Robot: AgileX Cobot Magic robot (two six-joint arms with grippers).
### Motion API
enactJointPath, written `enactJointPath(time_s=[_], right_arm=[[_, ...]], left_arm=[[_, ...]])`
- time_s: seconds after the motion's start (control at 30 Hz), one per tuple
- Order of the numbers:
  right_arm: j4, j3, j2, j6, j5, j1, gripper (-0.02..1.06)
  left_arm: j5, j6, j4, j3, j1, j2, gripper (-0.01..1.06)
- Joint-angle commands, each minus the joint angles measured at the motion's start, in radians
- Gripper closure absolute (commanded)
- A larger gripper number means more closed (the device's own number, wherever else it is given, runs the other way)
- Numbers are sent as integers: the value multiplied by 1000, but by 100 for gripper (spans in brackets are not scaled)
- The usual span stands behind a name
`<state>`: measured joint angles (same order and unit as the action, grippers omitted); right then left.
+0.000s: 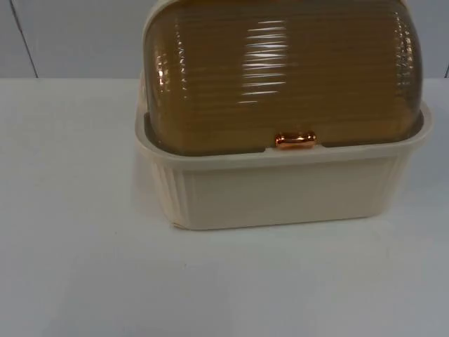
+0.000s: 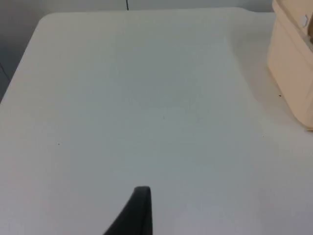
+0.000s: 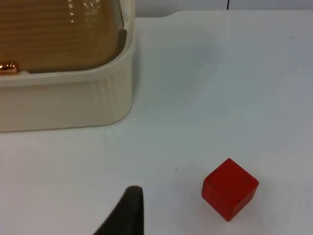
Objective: Open the box lid with the left hand, place the block into the box with the right hand, then close the box lid with the left hand.
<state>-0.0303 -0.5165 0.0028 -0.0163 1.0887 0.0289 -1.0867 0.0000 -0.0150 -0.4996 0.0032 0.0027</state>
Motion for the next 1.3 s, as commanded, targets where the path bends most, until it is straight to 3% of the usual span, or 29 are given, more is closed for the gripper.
enactJointPath(time_s=[0.0, 0.27, 0.43, 0.63, 0.77, 1.13, 1.27], right_arm=[[1, -5, -3, 1, -14, 4, 0], [7, -124, 105, 28, -14, 4, 0], [7, -227, 261, 27, -83, 4, 0], [78, -283, 407, 73, -185, 4, 0], [89, -302, 471, 76, -205, 4, 0], [89, -305, 563, 114, -256, 4, 0], [103, -305, 587, 114, -273, 4, 0]], left_arm=[[29, -11, 4, -6, -2, -3, 3], [59, -61, 52, -136, -2, 116, 3], [207, -61, 30, -187, -2, 294, 3], [300, -61, 21, -196, -2, 423, 3], [367, -61, 15, -198, -2, 489, 3], [413, -49, 26, -266, -2, 630, 3], [423, 33, -2, -267, -4, 712, 3]])
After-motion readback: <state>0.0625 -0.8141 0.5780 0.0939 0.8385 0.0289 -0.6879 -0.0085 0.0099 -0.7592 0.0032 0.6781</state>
